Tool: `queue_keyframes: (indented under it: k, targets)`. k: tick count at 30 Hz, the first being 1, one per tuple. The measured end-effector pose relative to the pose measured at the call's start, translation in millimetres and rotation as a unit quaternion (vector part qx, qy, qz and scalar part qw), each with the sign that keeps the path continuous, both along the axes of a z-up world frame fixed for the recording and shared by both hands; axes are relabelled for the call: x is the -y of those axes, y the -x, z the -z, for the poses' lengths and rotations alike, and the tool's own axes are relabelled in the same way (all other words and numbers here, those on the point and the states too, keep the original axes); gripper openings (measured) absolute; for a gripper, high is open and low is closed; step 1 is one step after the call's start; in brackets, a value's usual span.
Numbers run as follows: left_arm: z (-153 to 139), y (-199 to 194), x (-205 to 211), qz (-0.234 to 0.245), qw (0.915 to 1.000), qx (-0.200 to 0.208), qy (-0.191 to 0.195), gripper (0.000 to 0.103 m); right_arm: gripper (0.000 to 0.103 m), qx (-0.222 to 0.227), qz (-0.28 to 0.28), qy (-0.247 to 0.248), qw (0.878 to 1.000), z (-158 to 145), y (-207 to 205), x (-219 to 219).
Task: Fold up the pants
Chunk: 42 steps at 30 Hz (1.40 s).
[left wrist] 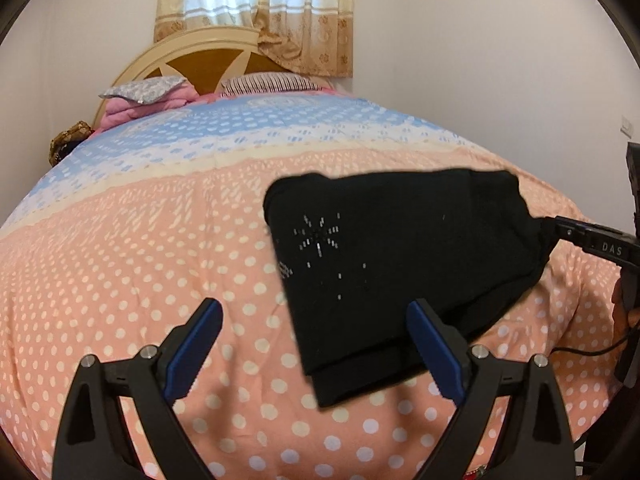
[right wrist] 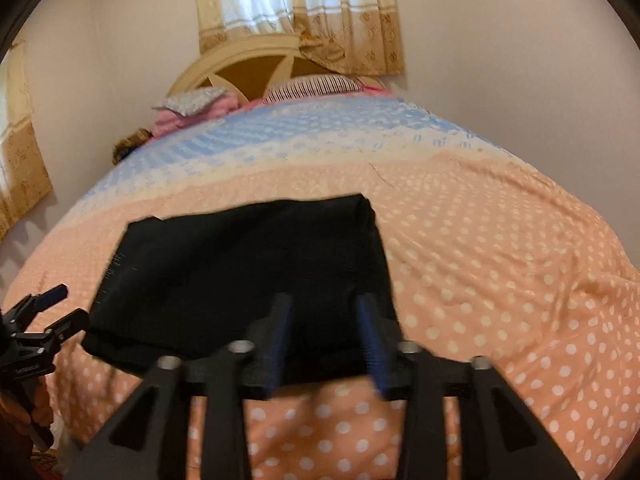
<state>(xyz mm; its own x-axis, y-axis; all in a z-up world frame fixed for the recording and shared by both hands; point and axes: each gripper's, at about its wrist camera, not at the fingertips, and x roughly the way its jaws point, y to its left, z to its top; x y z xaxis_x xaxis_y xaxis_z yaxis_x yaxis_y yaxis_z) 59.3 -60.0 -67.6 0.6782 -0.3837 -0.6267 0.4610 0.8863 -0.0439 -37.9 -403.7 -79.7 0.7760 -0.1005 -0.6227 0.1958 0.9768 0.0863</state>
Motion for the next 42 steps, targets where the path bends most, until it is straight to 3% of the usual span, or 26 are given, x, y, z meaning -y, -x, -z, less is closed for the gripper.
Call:
queue_keyframes:
  k: [4, 7, 11, 15, 19, 22, 26, 30, 32, 37, 40, 42]
  targets:
    - [6.8, -1.0, 3.7, 0.001, 0.9999, -0.009, -0.013, 0.096, 0.044, -0.03, -0.017, -0.018, 0.999, 17.0, -7.4, -0.7]
    - [7.4, -1.4, 2.9, 0.001, 0.9999, -0.01, -0.01, 0.096, 0.018, -0.024, -0.013, -0.017, 0.999, 17.2, -1.3, 4.2]
    - [6.7, -1.5, 0.3, -0.004, 0.9999, -0.011, -0.009, 0.096, 0.008, -0.035, -0.031, -0.042, 0.998, 14.1, -0.9, 13.7]
    - [-1.0, -1.9, -7.8, -0.011, 0.9999, -0.006, -0.004, 0.096, 0.007, -0.04, -0.034, 0.001, 0.999, 1.1, 3.3, 22.4]
    - [-5.0, -4.4, -12.8, -0.017, 0.9999, -0.001, -0.004, 0.096, 0.007, -0.067, -0.017, 0.001, 0.998, 15.2, -3.0, 36.8]
    - [-9.0, -6.5, -11.2, -0.013, 0.9999, 0.004, -0.008, 0.096, 0.009, -0.054, -0.027, -0.009, 0.998, 17.2, -4.5, 38.3]
    - [-21.5, -16.5, -4.8, -0.023, 0.9992, 0.03, -0.013, 0.096, 0.022, -0.06, -0.035, -0.017, 0.997, 8.4, 1.2, 41.9]
    - [-16.8, -41.3, 2.7, -0.047, 0.9985, 0.019, -0.021, 0.096, 0.022, 0.002, 0.026, -0.017, 1.0, -19.8, 18.2, 47.0]
    - [-6.0, -48.9, 5.6, -0.054, 0.998, 0.004, -0.032, 0.096, 0.022, 0.03, 0.014, -0.015, 0.999, -32.5, 17.0, 38.4]
    - [23.1, -38.0, 1.3, -0.081, 0.9953, -0.038, -0.037, 0.096, 0.022, 0.027, -0.035, 0.002, 0.999, -30.2, -21.3, 7.6]
    - [32.1, -26.1, -10.0, -0.102, 0.9937, -0.048, -0.003, 0.096, 0.022, -0.012, -0.028, -0.03, 0.999, -4.4, -63.8, 9.7]
    - [33.6, -24.5, -9.6, -0.104, 0.9931, -0.054, -0.005, 0.096, 0.023, -0.039, -0.011, -0.059, 0.997, 15.4, -84.1, 15.8]
